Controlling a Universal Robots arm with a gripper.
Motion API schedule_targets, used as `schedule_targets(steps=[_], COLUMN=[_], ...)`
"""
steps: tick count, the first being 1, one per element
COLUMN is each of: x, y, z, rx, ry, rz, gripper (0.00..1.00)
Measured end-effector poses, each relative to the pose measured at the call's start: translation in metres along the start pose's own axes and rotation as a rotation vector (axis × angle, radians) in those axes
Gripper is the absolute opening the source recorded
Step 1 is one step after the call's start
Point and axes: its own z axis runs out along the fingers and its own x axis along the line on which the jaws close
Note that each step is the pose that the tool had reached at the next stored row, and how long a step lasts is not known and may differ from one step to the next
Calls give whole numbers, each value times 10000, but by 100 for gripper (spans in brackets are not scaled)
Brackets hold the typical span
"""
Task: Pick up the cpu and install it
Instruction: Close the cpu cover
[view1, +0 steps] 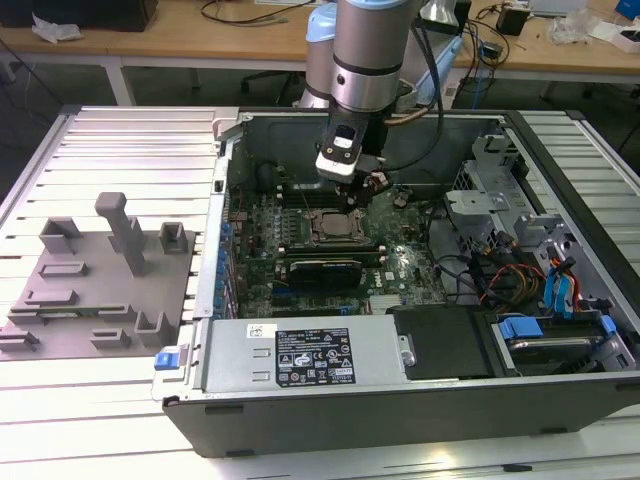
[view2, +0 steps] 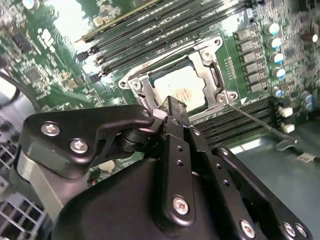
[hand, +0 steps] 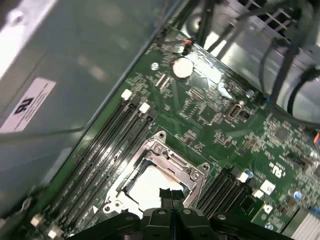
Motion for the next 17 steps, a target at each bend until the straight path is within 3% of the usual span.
schedule_targets(steps=[10,13,17], x=[0,0,0], y=[0,0,0], z=[1,1,1], rx=[-45,-62,-76], ry=[-30,-40,-50], rz=[-2289,-3154,-3945], gripper=[11,11,11])
